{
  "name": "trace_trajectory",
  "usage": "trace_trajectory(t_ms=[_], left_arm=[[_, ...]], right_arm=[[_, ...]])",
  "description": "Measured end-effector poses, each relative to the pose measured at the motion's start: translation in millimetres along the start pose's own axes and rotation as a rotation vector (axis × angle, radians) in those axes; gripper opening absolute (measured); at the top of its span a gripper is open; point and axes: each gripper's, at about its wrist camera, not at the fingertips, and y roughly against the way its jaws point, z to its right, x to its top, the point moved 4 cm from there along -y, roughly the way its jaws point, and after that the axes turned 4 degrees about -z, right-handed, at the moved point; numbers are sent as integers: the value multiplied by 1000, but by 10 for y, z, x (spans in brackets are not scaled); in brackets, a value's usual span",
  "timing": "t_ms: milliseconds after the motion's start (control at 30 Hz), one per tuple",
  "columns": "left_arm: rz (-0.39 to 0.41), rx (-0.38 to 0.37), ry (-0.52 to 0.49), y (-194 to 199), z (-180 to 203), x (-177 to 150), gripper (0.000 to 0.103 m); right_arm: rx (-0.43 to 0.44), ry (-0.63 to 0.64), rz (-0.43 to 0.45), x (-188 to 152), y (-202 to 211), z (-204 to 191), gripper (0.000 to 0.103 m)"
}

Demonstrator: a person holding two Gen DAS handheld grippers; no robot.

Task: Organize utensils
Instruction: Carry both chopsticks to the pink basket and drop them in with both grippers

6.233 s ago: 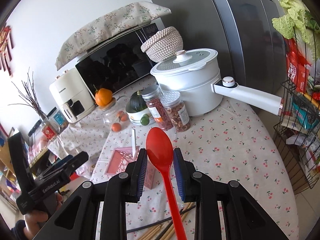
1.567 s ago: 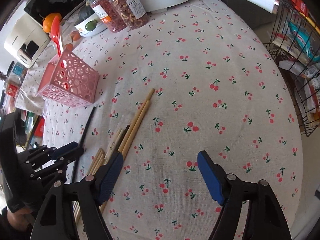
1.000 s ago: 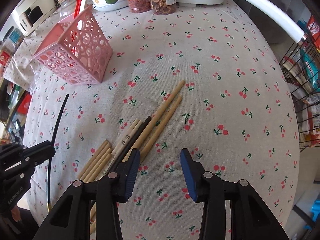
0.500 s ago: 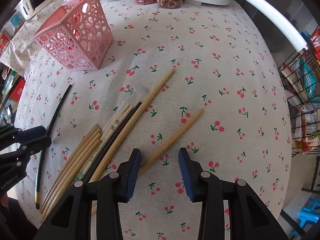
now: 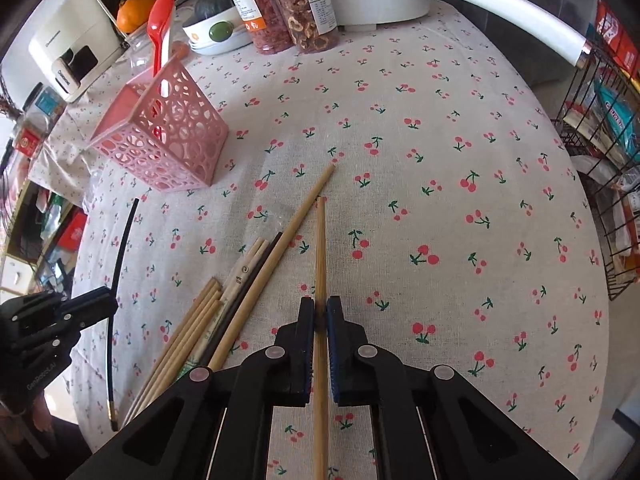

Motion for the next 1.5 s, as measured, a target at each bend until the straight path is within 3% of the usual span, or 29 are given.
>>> trace_trajectory(t_ms=[200, 533, 767, 1100, 1333, 1500], left_arm=[[87, -22, 17, 264, -92, -25, 6], [318, -33, 12, 873, -11, 1, 6], [488, -37, 16, 1257, 39, 78, 6], [704, -44, 70, 1692, -54, 411, 6], [807, -39, 80, 1811, -47, 591, 6], [835, 4, 45, 1826, -4, 803, 6]], right_arm=[[19, 12, 84, -173, 361, -151, 6], [82, 50, 357, -330, 1147, -378, 6], [72, 75, 532, -276, 1492, -506, 6], [103, 117, 636, 74, 1814, -811, 6], [138, 126, 693, 252, 1925, -1013, 6], [166, 104, 703, 365, 1923, -1029, 6]])
